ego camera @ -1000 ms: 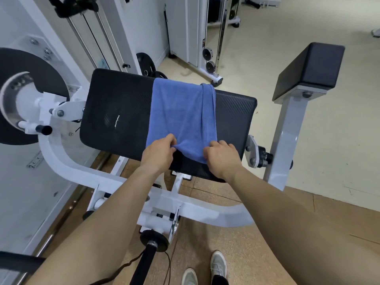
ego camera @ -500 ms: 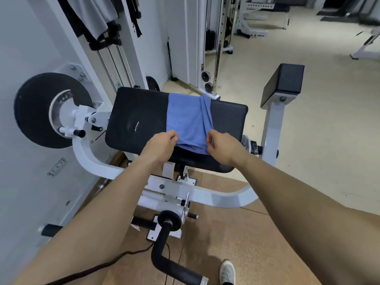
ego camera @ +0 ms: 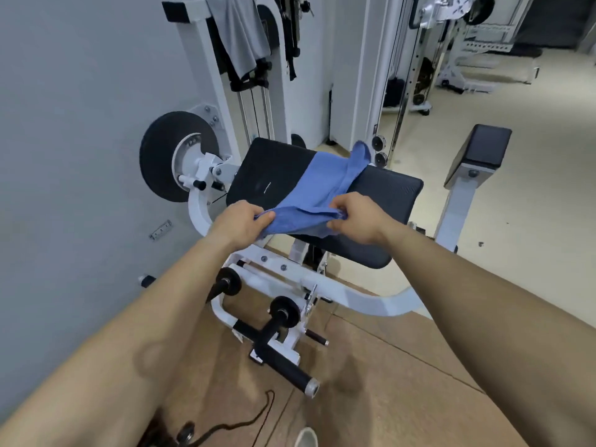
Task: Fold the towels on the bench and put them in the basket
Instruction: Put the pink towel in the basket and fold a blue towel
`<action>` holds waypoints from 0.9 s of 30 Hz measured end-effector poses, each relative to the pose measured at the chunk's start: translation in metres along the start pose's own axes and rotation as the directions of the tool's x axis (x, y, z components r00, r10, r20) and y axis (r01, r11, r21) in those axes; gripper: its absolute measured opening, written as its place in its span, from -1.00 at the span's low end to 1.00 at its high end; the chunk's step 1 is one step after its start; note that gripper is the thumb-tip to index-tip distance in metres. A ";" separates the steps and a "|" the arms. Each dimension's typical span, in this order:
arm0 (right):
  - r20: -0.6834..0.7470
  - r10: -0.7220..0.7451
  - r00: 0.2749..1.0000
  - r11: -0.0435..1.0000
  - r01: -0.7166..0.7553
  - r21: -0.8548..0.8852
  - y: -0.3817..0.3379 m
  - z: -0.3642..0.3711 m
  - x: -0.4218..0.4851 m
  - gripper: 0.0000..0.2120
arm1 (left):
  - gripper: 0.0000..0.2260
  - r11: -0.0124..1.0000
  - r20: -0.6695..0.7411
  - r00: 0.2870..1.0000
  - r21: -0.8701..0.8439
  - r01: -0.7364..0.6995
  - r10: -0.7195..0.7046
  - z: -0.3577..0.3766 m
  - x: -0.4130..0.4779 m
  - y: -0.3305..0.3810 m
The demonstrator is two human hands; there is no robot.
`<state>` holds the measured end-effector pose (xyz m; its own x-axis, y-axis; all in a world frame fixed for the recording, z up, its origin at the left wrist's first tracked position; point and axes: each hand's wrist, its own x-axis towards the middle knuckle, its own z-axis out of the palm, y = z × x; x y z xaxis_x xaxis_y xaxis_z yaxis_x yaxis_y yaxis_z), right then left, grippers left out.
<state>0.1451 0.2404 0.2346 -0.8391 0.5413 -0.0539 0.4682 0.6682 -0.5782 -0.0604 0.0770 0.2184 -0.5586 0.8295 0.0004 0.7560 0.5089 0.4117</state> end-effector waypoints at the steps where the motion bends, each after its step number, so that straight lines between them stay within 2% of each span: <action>1: -0.014 -0.034 0.999 0.998 0.035 0.043 -0.008 0.001 -0.006 -0.71 | -0.56 1.000 -0.012 1.000 -0.008 0.022 -0.022 -0.002 -0.013 -0.002; 3: -0.016 -0.113 0.993 0.990 0.114 0.086 -0.028 0.006 -0.016 -0.66 | -0.71 0.998 -0.023 0.998 -0.026 0.051 -0.051 -0.003 -0.041 -0.004; 4: -0.006 -0.148 0.989 0.985 0.148 0.091 -0.040 0.009 -0.020 -0.71 | -0.86 0.993 -0.030 0.997 -0.098 0.066 -0.069 -0.003 -0.056 -0.003; 5: 0.006 -0.186 0.983 0.978 0.185 0.098 -0.053 0.013 -0.024 -0.80 | -0.91 0.975 -0.033 0.997 -0.214 0.064 -0.073 -0.006 -0.072 -0.001; 7: 0.041 -0.261 0.965 0.958 0.253 0.133 -0.081 0.023 -0.030 -0.93 | -0.65 0.891 -0.029 0.998 -0.452 0.035 -0.054 -0.017 -0.103 0.008; 8: 0.058 -0.288 0.956 0.950 0.278 0.139 -0.095 0.029 -0.033 -0.93 | -0.61 0.860 -0.053 0.998 -0.511 0.011 -0.044 -0.024 -0.116 0.010; 9: 0.073 -0.310 0.948 0.945 0.299 0.132 -0.109 0.035 -0.037 -0.92 | -0.64 0.849 -0.099 0.995 -0.528 -0.025 -0.032 -0.032 -0.130 0.013; 12: 0.108 -0.357 0.928 0.931 0.345 0.118 -0.146 0.055 -0.051 -0.75 | -0.94 0.877 -0.272 0.957 -0.478 -0.042 -0.103 -0.057 -0.169 0.007; 14: 0.137 -0.385 0.912 0.920 0.370 0.126 -0.164 0.070 -0.059 -0.69 | -0.92 0.897 -0.323 0.932 -0.442 0.002 -0.162 -0.070 -0.195 -0.005; 17: 0.200 -0.430 0.880 0.902 0.408 0.141 -0.191 0.094 -0.073 -0.74 | -0.85 0.862 -0.327 0.909 -0.502 0.065 -0.258 -0.087 -0.241 -0.034; 19: 0.264 -0.453 0.851 0.890 0.417 0.184 -0.214 0.108 -0.085 -0.68 | -0.86 0.830 -0.328 0.887 -0.548 0.103 -0.326 -0.097 -0.272 -0.051; 21: 0.349 -0.469 0.811 0.883 0.435 0.176 -0.239 0.124 -0.097 -0.65 | -0.88 0.816 -0.367 0.836 -0.556 0.154 -0.408 -0.109 -0.303 -0.069; 24: 0.481 -0.446 0.755 0.885 0.452 0.112 -0.276 0.158 -0.111 -0.67 | -0.86 0.790 -0.465 0.687 -0.550 0.269 -0.558 -0.134 -0.357 -0.107; 27: 0.543 -0.433 0.719 0.877 0.474 0.072 -0.316 0.198 -0.130 -0.66 | -0.82 0.744 -0.502 0.562 -0.553 0.375 -0.657 -0.154 -0.427 -0.155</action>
<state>0.0511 -0.1418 0.2631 -0.9567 -0.1776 -0.2305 -0.0071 0.8060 -0.5918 0.0086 -0.3916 0.2949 -0.9822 0.0165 0.1871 0.1638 0.5623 0.8106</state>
